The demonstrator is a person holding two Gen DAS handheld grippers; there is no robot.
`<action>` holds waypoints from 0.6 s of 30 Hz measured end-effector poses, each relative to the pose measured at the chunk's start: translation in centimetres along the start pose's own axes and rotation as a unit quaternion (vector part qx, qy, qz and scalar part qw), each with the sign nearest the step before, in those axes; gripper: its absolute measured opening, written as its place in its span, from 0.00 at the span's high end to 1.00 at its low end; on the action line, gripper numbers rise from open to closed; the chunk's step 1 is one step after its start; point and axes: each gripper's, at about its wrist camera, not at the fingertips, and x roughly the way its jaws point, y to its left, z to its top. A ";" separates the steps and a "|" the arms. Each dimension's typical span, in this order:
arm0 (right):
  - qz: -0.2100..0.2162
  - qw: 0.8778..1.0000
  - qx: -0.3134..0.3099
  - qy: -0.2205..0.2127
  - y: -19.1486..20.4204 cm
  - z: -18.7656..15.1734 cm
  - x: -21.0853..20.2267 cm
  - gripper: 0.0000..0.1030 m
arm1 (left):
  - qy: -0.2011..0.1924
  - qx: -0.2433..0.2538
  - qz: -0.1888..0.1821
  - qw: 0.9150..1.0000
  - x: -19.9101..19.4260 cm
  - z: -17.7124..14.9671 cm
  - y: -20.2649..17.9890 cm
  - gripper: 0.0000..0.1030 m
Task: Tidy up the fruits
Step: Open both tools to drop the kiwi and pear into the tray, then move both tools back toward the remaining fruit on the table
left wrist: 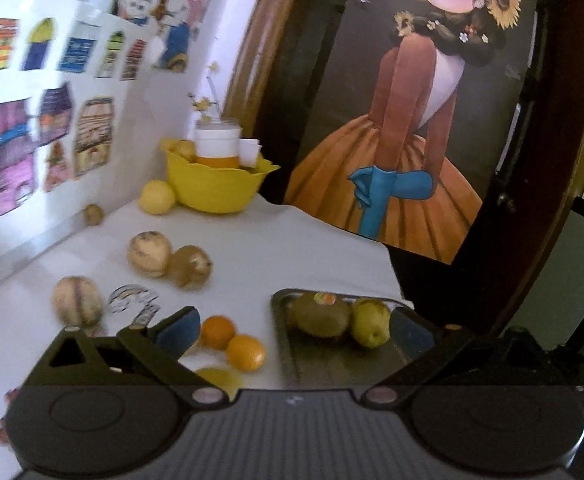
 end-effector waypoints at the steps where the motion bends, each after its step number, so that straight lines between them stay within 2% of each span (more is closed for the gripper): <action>1: 0.003 1.000 0.004 -0.003 0.3 0.0 -0.5 0.01 | -0.003 -0.002 0.003 1.000 -0.8 -0.4 0.3 0.01; 9: 0.001 1.000 0.003 -0.015 4.1 -0.8 -4.0 0.01 | -0.017 -0.007 0.043 0.999 -5.4 -3.3 3.3 0.01; 18: 0.023 0.999 0.028 0.004 8.1 -2.2 -5.2 0.01 | -0.004 -0.026 0.066 0.997 -9.1 -6.0 6.9 0.00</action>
